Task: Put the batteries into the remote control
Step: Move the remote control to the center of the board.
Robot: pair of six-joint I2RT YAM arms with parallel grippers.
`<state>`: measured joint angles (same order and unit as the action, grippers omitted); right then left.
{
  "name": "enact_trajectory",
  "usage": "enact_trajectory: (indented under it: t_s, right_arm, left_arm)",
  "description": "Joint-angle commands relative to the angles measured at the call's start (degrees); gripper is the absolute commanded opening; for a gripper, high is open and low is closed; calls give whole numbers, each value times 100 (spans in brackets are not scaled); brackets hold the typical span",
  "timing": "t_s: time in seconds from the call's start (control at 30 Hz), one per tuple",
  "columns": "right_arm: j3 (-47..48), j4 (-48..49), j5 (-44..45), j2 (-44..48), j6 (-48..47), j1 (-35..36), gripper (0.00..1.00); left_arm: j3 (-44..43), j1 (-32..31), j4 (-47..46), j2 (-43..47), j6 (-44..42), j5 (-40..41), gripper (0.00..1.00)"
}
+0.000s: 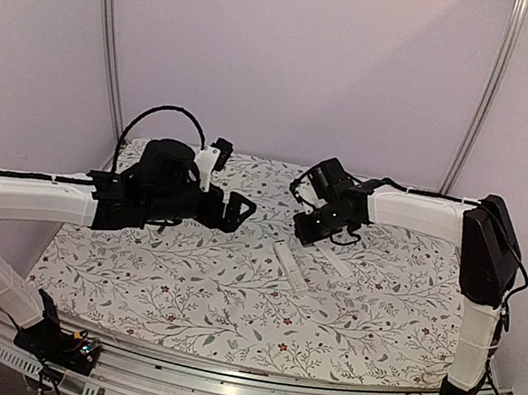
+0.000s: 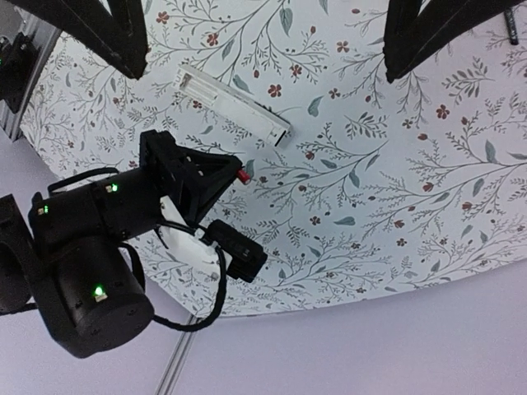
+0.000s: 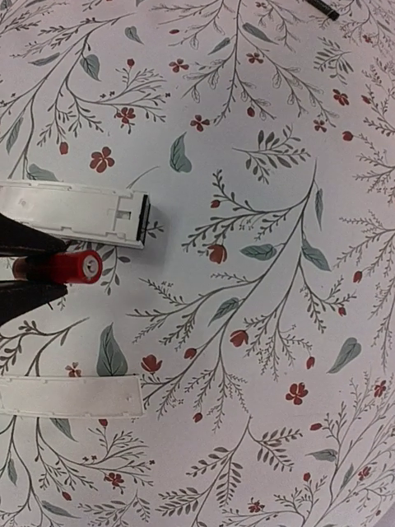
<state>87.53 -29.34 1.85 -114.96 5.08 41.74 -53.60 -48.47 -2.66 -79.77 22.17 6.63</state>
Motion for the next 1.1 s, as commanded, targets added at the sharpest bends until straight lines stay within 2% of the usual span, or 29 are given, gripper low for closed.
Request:
enact_trajectory:
  t_s: [0.0,0.17,0.27,0.47,0.9,1.07]
  right_arm:
    - [480,-335,166,-619,-266,-68,0]
    - [768,-522,94,-1165,-416,-85,0]
    - [801,-593,-305,-1294,-440,-81,0]
    - [520,-435,-1367,-1120,-909,-18,0]
    - [303,-983,-2137,-924,-1617,620,0]
    - [332,-1105,-2348,-615,-1655,730,0]
  left_arm:
    - [148,47,248,66,22,192,100]
    - [259,65,548,141,-92,330,100]
    - [295,73,628,180,-136,369,100]
    - [421,91,670,279,-219,466,100]
    - [720,140,1003,700,-428,491,100]
    - [816,142,1167,690,-1116,110,98]
